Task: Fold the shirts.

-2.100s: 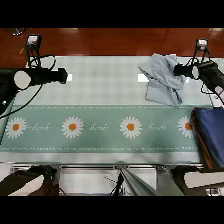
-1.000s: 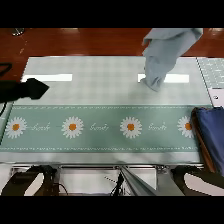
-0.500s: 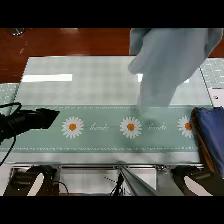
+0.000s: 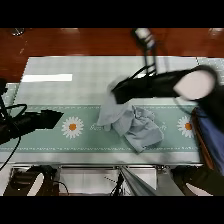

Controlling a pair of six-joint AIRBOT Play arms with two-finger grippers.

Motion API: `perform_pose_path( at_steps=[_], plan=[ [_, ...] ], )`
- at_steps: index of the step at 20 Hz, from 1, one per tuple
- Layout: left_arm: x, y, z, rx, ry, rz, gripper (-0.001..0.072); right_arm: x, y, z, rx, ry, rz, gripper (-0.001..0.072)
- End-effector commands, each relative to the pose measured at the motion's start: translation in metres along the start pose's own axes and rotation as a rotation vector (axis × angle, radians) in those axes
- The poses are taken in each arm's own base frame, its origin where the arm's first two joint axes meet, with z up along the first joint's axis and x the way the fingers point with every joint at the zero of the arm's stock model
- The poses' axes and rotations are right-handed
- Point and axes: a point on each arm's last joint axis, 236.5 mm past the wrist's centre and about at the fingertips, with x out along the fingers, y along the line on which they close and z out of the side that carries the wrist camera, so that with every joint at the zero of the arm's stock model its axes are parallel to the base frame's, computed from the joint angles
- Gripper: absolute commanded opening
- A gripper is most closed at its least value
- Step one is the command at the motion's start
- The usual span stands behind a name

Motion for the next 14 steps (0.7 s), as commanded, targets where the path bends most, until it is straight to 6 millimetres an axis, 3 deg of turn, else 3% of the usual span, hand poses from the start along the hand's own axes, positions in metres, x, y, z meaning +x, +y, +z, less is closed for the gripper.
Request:
perform_pose_path(
  at_steps=[1,2,3,4,5,7,9,10,12,14],
  plan=[
    [0.006,0.003,-0.002,-0.011,0.026,0.005,0.0704,0.091,0.015,-0.052,0.209,0.073,0.085,0.0020],
    [0.009,0.004,-0.003,-0.016,0.035,0.006,0.0704,0.104,0.019,-0.056,0.250,0.095,0.115,0.0024],
    [0.011,0.006,-0.004,-0.021,0.047,0.008,0.0704,0.111,0.026,-0.056,0.273,0.111,0.152,0.0239],
    [0.013,0.006,-0.005,-0.023,0.056,0.008,0.0704,0.110,0.028,-0.049,0.246,0.113,0.177,0.0636],
    [0.015,0.006,-0.007,-0.022,0.069,0.006,0.0704,0.101,0.020,-0.036,0.222,0.112,0.182,0.0622],
    [0.016,0.004,-0.012,-0.016,0.091,0.002,0.0704,0.062,-0.012,0.003,0.243,0.080,0.172,0.0622],
    [0.015,0.004,-0.022,-0.017,0.132,0.001,0.0704,-0.002,-0.066,0.041,0.290,0.002,0.122,0.0619],
    [0.014,0.003,-0.028,-0.018,0.159,0.001,0.0704,-0.040,-0.099,0.051,0.324,-0.049,0.070,0.0619],
    [0.011,0.000,-0.043,-0.043,0.225,-0.009,0.0704,-0.111,-0.167,0.033,0.354,-0.070,-0.132,0.0619],
    [0.014,-0.003,-0.046,-0.037,0.242,-0.019,0.0704,-0.163,-0.226,-0.020,0.436,-0.050,-0.362,0.0618]
  ],
)
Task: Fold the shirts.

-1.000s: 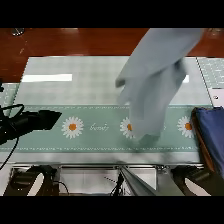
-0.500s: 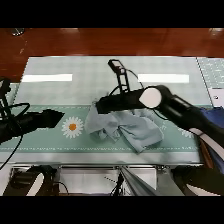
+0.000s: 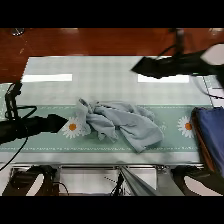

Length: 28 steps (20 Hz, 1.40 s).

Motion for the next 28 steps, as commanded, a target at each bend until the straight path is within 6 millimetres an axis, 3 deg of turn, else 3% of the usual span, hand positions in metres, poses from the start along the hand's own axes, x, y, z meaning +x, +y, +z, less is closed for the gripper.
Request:
perform_pose_path(
  at_steps=[1,2,4,7,9,12,17,19,23,28],
  plan=[
    [0.007,-0.003,-0.004,-0.011,0.037,-0.011,0.0704,-0.085,-0.121,-0.044,0.149,-0.008,-0.330,0.0618],
    [0.016,0.000,0.007,-0.021,0.019,-0.008,0.0704,-0.088,-0.142,-0.071,0.227,-0.003,-0.358,0.0618],
    [0.043,0.010,0.022,-0.067,0.033,0.003,0.0704,-0.074,-0.163,-0.136,0.364,0.036,-0.358,0.0618],
    [0.087,0.029,0.038,-0.125,0.138,0.033,0.0704,-0.049,-0.166,-0.209,0.445,0.112,-0.333,0.0618],
    [0.110,0.031,0.048,-0.146,0.228,0.034,0.0704,-0.039,-0.164,-0.235,0.473,0.159,-0.314,0.0618],
    [0.142,0.020,0.041,-0.100,0.410,0.018,0.0704,-0.033,-0.166,-0.253,0.498,0.191,-0.311,0.0618],
    [0.177,0.019,0.035,-0.095,0.533,0.020,0.0679,-0.033,-0.164,-0.256,0.501,0.206,-0.307,0.0617],
    [0.180,0.024,0.027,-0.077,0.577,0.015,0.0046,-0.032,-0.160,-0.259,0.495,0.222,-0.298,0.0617],
    [0.181,0.025,0.026,-0.022,0.581,-0.001,0.0020,-0.016,-0.139,-0.270,0.438,0.309,-0.263,0.0617],
    [0.181,0.025,0.026,-0.021,0.581,-0.002,0.0021,0.029,-0.117,-0.286,0.391,0.407,-0.227,0.0617]
  ],
)
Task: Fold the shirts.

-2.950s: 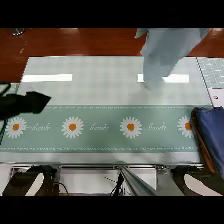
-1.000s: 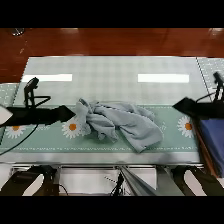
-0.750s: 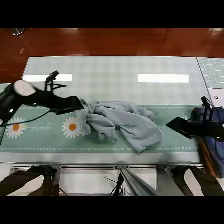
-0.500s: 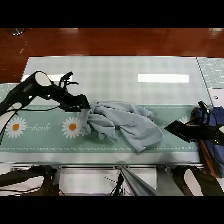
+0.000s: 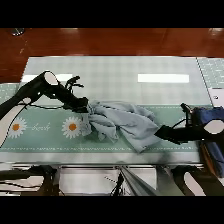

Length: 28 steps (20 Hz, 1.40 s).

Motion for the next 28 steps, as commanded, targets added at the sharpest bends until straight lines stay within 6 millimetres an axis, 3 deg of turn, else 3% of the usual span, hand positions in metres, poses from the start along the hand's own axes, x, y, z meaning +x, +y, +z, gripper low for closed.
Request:
perform_pose_path(
  at_steps=[1,2,3,4,5,7,9,10,12,14,16,17,19,21,23,25,27,28],
  plan=[
    [0.001,0.000,0.000,0.010,0.005,0.000,0.0021,0.029,0.022,0.004,-0.015,0.012,0.022,0.0617],
    [0.001,0.000,0.000,0.010,0.004,0.000,0.0020,0.037,0.027,0.011,-0.003,-0.011,0.036,0.0588],
    [0.001,0.000,0.000,0.010,0.004,0.000,0.0021,0.041,0.030,0.019,0.013,-0.031,0.046,0.0437],
    [0.000,0.000,0.000,0.011,0.004,0.000,0.0021,0.043,0.034,0.026,0.012,-0.045,0.056,0.0156],
    [-0.001,-0.001,0.000,0.013,0.001,-0.001,0.0020,0.040,0.042,0.036,-0.027,-0.063,0.072,0.0021],
    [-0.016,-0.004,0.006,0.024,-0.048,-0.004,0.0021,0.014,0.064,0.069,-0.138,-0.134,0.075,0.0020],
    [-0.064,-0.015,0.030,0.061,-0.205,-0.008,0.0020,-0.043,0.100,0.116,-0.266,-0.242,0.074,0.0020],
    [-0.102,-0.028,0.048,0.084,-0.335,-0.022,0.0020,-0.085,0.123,0.144,-0.326,-0.333,0.078,0.0020],
    [-0.194,-0.060,0.074,0.134,-0.629,-0.061,0.0020,-0.185,0.170,0.186,-0.424,-0.550,0.097,0.0020],
    [-0.297,-0.090,0.074,0.200,-0.929,-0.064,0.0020,-0.288,0.209,0.199,-0.505,-0.759,0.116,0.0020],
    [-0.383,-0.114,0.046,0.261,-1.157,-0.048,0.0021,-0.369,0.233,0.185,-0.578,-0.905,0.109,0.0020],
    [-0.418,-0.123,0.025,0.285,-1.247,-0.032,0.0020,-0.399,0.241,0.173,-0.610,-0.951,0.098,0.0020],
    [-0.473,-0.131,-0.020,0.317,-1.405,0.029,0.0020,-0.445,0.249,0.141,-0.662,-1.034,0.063,0.0020],
    [-0.511,-0.131,-0.066,0.320,-1.538,0.130,0.0020,-0.469,0.245,0.113,-0.670,-1.095,0.013,0.0020],
    [-0.530,-0.128,-0.109,0.313,-1.626,0.243,0.0020,-0.478,0.229,0.083,-0.646,-1.109,-0.064,0.0020],
    [-0.530,-0.134,-0.143,0.320,-1.650,0.307,0.0021,-0.481,0.218,0.050,-0.632,-1.107,-0.115,0.0021],
    [-0.509,-0.136,-0.162,0.327,-1.585,0.330,0.0020,-0.488,0.220,0.020,-0.644,-1.137,-0.119,0.0020],
    [-0.489,-0.133,-0.166,0.323,-1.510,0.331,0.0020,-0.489,0.220,0.008,-0.644,-1.146,-0.116,0.0020]
  ],
)
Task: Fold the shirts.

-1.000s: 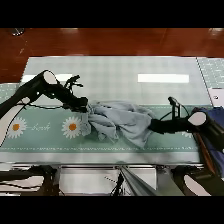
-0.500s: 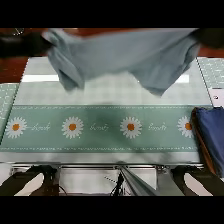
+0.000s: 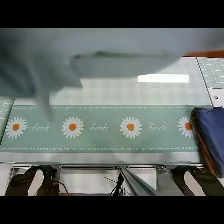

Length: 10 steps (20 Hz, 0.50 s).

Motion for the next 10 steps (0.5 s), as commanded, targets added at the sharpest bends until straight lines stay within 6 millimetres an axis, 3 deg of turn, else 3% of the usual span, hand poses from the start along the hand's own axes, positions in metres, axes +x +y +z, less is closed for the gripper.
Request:
perform_pose_path(
  at_steps=[1,3,5,8,10],
  plan=[
    [-0.035,-0.009,-0.050,0.031,0.178,0.024,0.0021,-0.047,0.012,-0.017,-0.005,0.003,-0.043,0.0020],
    [-0.037,-0.014,-0.114,-0.035,0.404,-0.025,0.0021,-0.048,0.015,-0.047,0.027,0.086,-0.034,0.0020],
    [-0.036,-0.021,-0.186,-0.159,0.615,-0.098,0.0020,-0.032,0.017,-0.096,0.085,0.222,-0.001,0.0020],
    [-0.028,-0.018,-0.295,-0.319,0.843,-0.151,0.0021,0.005,0.007,-0.192,0.195,0.448,0.015,0.0020],
    [-0.015,-0.008,-0.360,-0.322,0.903,-0.182,0.0021,0.036,-0.015,-0.258,0.263,0.568,-0.033,0.0021]
  ],
)
